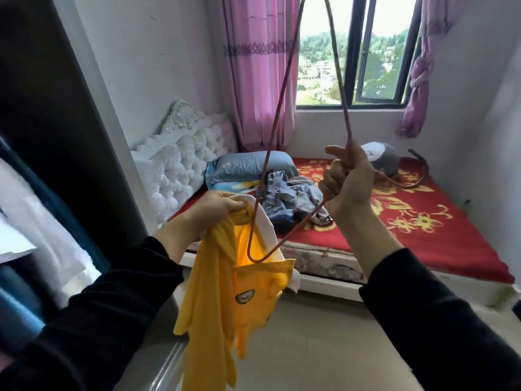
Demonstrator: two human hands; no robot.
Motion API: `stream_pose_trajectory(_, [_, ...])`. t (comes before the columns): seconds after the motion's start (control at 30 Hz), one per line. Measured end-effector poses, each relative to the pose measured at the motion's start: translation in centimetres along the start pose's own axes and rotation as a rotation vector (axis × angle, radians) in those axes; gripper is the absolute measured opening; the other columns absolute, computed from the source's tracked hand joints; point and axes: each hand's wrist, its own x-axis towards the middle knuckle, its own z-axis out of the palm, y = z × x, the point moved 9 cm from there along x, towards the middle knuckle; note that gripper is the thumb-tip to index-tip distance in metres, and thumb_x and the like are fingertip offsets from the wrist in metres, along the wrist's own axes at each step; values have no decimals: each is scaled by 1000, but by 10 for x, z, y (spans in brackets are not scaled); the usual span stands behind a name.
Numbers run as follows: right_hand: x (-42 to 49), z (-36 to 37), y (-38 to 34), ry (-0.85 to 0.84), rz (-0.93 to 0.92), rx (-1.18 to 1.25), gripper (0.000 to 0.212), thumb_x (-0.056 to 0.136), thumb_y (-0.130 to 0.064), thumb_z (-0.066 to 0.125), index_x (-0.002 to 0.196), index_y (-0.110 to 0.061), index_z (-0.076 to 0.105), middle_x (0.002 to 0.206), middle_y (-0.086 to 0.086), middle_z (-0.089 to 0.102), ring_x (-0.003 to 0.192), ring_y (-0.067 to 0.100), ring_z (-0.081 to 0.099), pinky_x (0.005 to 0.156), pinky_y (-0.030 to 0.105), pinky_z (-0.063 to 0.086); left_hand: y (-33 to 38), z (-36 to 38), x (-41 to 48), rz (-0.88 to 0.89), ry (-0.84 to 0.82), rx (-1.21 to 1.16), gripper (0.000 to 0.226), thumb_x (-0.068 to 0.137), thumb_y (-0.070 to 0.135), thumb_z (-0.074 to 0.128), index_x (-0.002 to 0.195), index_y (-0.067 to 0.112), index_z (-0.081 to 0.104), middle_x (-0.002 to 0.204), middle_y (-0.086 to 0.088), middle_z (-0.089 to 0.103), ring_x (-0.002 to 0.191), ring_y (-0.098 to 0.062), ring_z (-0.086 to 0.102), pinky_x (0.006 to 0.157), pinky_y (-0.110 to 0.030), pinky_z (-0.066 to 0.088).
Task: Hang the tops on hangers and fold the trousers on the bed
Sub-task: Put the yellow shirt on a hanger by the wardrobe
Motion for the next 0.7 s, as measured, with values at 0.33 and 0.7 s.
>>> stream_pose_trajectory(0.33, [-3, 42, 95, -234, 266, -79, 51, 93, -15, 37, 42, -19, 41, 37, -4, 28, 33, 9, 18, 44, 21, 7, 23, -58, -27, -26, -58, -311, 28, 99, 25, 46, 116, 11, 63, 94, -12, 71, 82, -24, 71, 65, -34, 59])
stream_pose_trajectory(0.7, [27, 23, 106, -366, 140, -1054, 32, 81, -18, 59, 55, -1, 65, 41, 2, 47, 36, 12, 37, 39, 20, 31, -11, -165, -65, 45, 455, -66, 20, 92, 30, 62, 98, 14, 72, 87, -8, 73, 79, -22, 69, 66, -32, 55])
